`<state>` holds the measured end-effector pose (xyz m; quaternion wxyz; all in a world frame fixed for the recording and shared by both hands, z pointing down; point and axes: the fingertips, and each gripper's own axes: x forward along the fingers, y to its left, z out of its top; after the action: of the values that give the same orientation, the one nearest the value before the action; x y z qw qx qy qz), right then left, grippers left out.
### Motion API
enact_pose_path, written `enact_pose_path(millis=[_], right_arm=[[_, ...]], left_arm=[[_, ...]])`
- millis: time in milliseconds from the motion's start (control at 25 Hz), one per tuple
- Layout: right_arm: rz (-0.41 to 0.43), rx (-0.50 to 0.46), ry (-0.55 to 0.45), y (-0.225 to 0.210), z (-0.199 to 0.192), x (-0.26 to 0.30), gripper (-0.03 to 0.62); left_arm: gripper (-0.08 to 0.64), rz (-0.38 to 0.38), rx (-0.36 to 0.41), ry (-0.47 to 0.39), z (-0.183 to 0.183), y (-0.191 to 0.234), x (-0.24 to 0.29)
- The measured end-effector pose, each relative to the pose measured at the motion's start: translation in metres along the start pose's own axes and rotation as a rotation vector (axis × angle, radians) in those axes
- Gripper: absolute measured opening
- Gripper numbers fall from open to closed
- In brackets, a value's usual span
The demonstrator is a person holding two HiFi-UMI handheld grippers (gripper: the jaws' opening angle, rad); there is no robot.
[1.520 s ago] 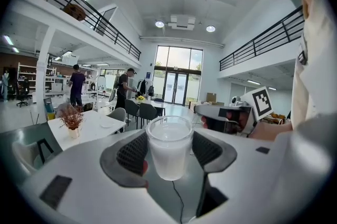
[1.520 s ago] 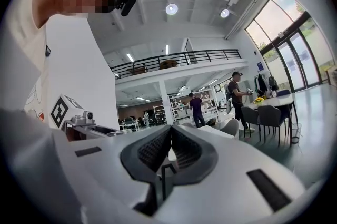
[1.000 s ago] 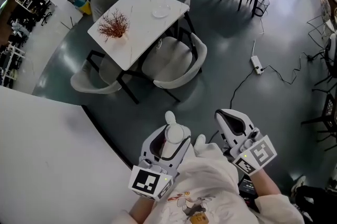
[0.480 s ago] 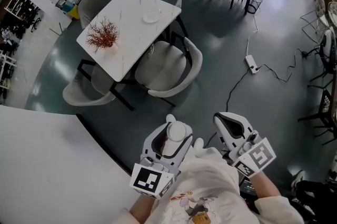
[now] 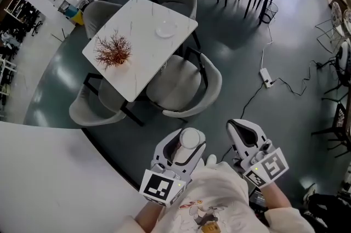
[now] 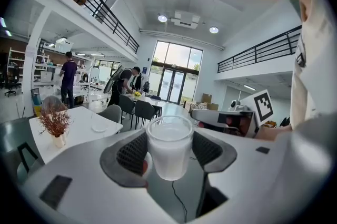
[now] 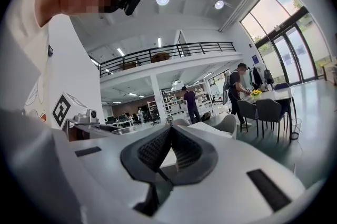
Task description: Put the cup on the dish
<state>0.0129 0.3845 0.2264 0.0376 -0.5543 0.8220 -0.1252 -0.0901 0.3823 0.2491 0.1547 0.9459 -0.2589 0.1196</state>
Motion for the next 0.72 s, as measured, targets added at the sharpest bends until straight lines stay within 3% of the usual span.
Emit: enact_pose_path(millis=[720], right_arm=[[-0.088,-0.012,0.022,0.014,0.009,0.123,0.005]], left_arm=[[0.268,-0.063,-0.025,-0.01,0.022,0.133,-0.005]])
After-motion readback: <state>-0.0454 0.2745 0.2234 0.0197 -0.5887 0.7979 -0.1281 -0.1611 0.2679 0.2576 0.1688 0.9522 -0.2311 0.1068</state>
